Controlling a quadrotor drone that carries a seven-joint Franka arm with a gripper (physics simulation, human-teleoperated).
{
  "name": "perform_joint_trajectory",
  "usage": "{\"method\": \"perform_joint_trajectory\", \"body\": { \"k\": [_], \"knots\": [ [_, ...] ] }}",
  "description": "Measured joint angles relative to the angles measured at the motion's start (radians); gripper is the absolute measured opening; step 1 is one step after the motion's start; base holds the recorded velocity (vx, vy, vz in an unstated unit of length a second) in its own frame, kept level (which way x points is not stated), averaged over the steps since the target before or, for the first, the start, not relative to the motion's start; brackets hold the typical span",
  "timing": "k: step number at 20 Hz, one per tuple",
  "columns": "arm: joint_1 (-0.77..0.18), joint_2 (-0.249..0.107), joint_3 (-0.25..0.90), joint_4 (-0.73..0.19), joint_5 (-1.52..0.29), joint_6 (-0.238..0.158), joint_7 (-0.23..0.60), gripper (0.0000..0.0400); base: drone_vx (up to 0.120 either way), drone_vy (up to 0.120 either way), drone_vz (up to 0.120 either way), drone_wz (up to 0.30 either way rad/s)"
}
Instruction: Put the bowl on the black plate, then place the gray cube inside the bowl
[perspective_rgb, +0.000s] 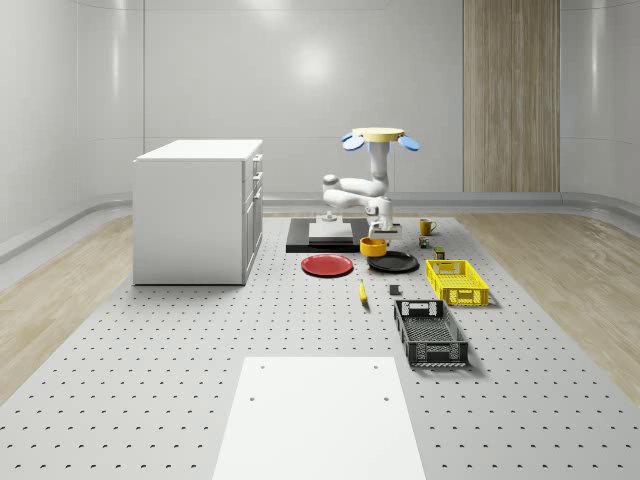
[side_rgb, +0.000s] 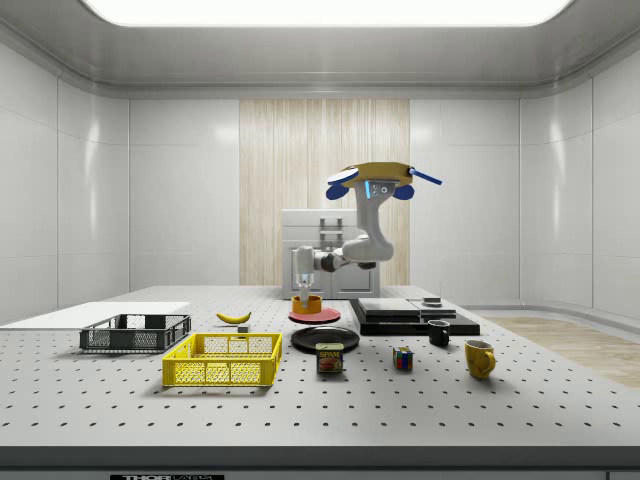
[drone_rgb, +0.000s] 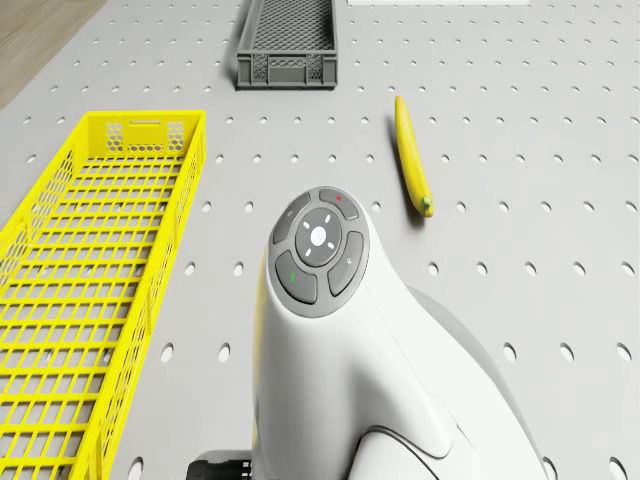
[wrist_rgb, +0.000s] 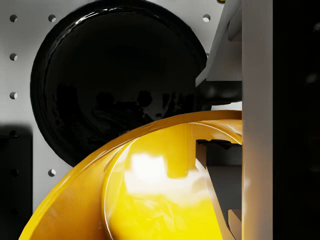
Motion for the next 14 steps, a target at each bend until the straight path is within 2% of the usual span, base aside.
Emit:
{"method": "perform_joint_trajectory", "body": {
  "k": [8, 10, 14],
  "knots": [
    [-0.001, -0.003, 0.000, 0.000, 0.001, 0.002, 0.000, 0.0100, -0.115, 0.120, 0.000, 0.000],
    [-0.001, -0.003, 0.000, 0.000, 0.001, 0.003, 0.001, 0.0100, 0.000, 0.120, 0.000, 0.000],
    [-0.001, -0.004, 0.001, 0.000, 0.002, 0.004, 0.001, 0.0100, 0.000, 0.120, -0.110, 0.000]
  ]
}}
